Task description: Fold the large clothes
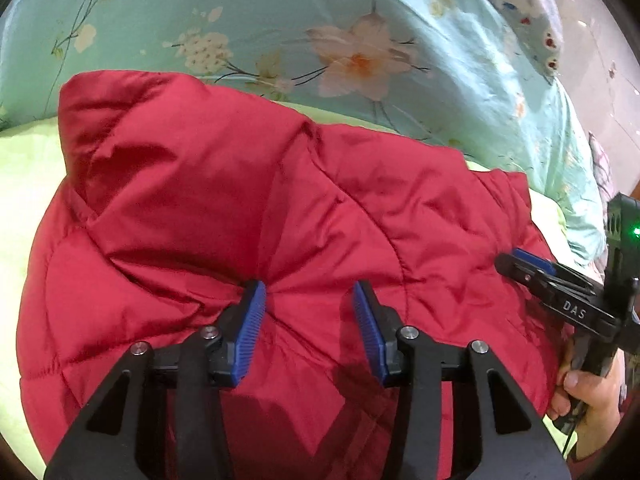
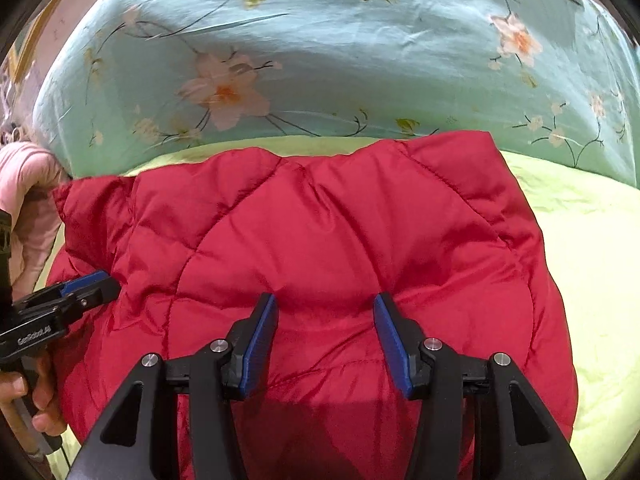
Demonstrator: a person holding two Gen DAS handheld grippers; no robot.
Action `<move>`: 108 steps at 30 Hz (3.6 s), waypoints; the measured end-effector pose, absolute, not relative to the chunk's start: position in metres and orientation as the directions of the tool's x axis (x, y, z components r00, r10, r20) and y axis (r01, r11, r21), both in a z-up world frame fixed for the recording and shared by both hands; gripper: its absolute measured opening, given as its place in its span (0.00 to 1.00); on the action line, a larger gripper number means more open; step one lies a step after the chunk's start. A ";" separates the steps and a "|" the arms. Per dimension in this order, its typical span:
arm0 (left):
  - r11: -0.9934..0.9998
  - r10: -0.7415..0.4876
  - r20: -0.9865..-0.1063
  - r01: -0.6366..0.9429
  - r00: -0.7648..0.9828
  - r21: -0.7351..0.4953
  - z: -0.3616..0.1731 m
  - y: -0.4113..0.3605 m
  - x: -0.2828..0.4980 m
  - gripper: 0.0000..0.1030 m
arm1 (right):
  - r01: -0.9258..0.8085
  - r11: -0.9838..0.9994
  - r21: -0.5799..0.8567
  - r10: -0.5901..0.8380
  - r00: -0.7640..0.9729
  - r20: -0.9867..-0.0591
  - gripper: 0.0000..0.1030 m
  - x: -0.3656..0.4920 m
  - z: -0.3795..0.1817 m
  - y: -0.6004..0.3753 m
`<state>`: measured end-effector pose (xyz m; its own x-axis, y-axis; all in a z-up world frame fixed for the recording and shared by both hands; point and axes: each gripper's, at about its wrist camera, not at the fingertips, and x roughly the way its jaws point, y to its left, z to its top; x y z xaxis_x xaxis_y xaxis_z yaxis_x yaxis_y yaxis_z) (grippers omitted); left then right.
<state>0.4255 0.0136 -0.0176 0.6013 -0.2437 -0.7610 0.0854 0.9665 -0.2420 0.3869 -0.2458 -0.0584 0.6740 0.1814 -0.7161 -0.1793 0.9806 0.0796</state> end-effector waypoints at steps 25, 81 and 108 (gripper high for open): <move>0.975 -0.200 -0.750 0.052 0.631 -0.216 0.009 0.040 0.391 0.63 | -0.075 0.987 0.145 0.153 0.732 -0.664 0.54 0.377 -0.043 -0.283; 0.677 -0.550 -0.614 -0.127 0.566 -0.725 -0.080 0.160 0.331 1.00 | -0.059 0.752 0.657 0.593 0.496 -0.634 0.97 0.339 -0.119 -0.388; 0.709 -0.572 -0.525 0.057 0.631 -0.703 -0.021 0.149 0.268 0.45 | -0.152 0.773 0.617 0.598 0.500 -0.626 0.42 0.291 -0.075 -0.364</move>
